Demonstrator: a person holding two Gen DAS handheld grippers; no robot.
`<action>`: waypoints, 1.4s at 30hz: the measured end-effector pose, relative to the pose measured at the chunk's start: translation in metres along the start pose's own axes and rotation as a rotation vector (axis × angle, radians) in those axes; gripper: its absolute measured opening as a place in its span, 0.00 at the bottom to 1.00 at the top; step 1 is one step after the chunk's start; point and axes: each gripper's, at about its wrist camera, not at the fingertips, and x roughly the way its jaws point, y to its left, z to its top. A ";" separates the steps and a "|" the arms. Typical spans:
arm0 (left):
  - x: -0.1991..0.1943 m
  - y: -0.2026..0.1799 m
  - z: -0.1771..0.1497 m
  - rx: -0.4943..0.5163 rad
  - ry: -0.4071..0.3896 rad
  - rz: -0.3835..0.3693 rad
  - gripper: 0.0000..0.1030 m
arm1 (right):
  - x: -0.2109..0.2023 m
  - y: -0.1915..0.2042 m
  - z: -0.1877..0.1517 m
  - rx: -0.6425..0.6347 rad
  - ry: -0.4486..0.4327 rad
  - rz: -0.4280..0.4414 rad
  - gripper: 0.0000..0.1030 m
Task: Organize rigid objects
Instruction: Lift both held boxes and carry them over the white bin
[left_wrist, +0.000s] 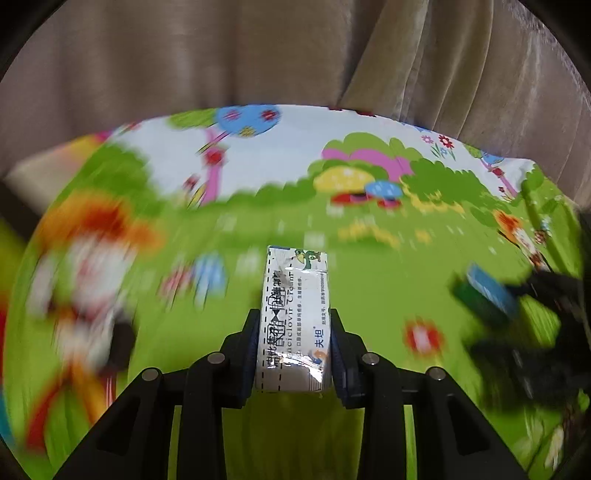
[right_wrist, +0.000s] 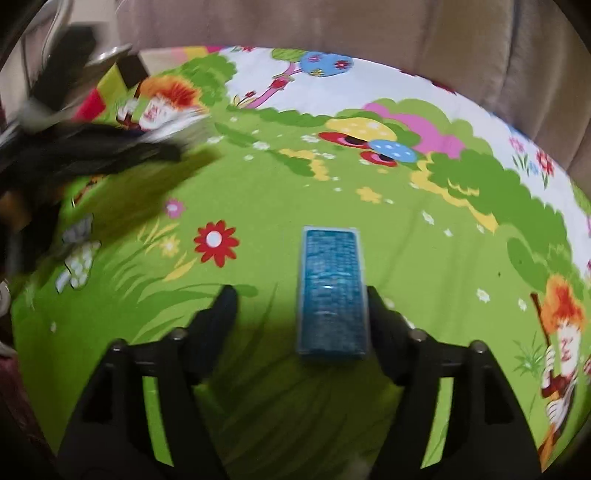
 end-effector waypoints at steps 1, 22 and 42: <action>-0.009 0.002 -0.013 -0.024 -0.003 0.013 0.34 | 0.000 0.000 0.000 0.004 0.000 0.000 0.71; -0.037 -0.004 -0.078 -0.097 0.003 0.079 0.33 | -0.028 0.044 -0.026 0.235 -0.011 -0.169 0.35; -0.179 0.024 -0.101 -0.172 -0.222 0.125 0.33 | -0.115 0.170 -0.006 0.059 -0.152 -0.135 0.35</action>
